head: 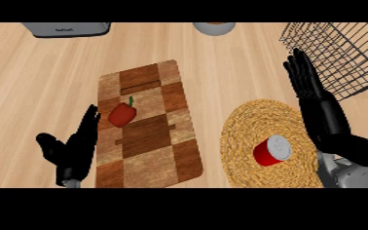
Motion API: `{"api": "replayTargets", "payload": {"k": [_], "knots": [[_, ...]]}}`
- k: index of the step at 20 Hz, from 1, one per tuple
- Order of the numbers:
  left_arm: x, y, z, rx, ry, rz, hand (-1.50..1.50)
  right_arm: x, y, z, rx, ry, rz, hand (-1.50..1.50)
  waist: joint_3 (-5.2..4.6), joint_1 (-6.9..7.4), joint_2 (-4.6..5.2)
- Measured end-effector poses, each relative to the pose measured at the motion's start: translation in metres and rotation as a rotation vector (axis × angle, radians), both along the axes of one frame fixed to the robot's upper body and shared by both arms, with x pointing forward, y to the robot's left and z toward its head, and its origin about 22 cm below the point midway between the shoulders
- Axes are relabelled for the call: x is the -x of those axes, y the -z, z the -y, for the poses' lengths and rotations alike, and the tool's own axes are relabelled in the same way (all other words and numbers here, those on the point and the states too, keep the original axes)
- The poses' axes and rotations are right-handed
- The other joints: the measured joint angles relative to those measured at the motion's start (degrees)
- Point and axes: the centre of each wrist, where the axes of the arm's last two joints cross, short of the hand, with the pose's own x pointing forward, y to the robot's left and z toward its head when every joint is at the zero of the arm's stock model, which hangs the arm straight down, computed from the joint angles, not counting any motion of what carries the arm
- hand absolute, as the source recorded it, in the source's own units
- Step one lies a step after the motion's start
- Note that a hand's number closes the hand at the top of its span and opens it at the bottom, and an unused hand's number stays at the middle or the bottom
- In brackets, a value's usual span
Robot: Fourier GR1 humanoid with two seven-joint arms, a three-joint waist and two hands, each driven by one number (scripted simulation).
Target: Pick the can from the placemat and place it in the basket
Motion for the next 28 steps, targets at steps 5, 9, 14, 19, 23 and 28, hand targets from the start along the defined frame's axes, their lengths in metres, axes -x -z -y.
{"api": "replayTargets", "payload": {"k": [5,9,14,19,23,28], "knots": [[-0.017,-0.026,-0.022,-0.188,0.048,0.055,0.00,0.015,0.028,0.031,-0.195,0.012,-0.006,1.50,-0.71,0.26,0.04],[-0.033,-0.045,-0.033,-0.306,0.089,0.076,0.00,0.020,0.027,0.029,-0.312,-0.089,0.217,-1.50,-0.78,-0.50,-0.08],[-0.052,-0.059,-0.037,-0.367,0.132,0.064,0.00,0.052,0.041,-0.002,-0.299,0.039,0.390,-1.50,-1.25,-0.20,-0.18],[-0.058,-0.063,-0.038,-0.389,0.135,0.056,0.00,0.077,0.037,0.030,-0.020,0.253,0.293,-1.50,-1.63,-0.69,-0.28],[-0.060,-0.067,-0.042,-0.394,0.124,0.059,0.00,0.099,0.021,0.075,0.289,0.320,0.157,-1.50,-1.87,-1.25,-0.34],[-0.065,-0.071,-0.041,-0.398,0.123,0.056,0.00,0.124,-0.013,0.100,0.588,0.189,-0.057,-1.50,-1.94,-1.46,-0.27]]}}
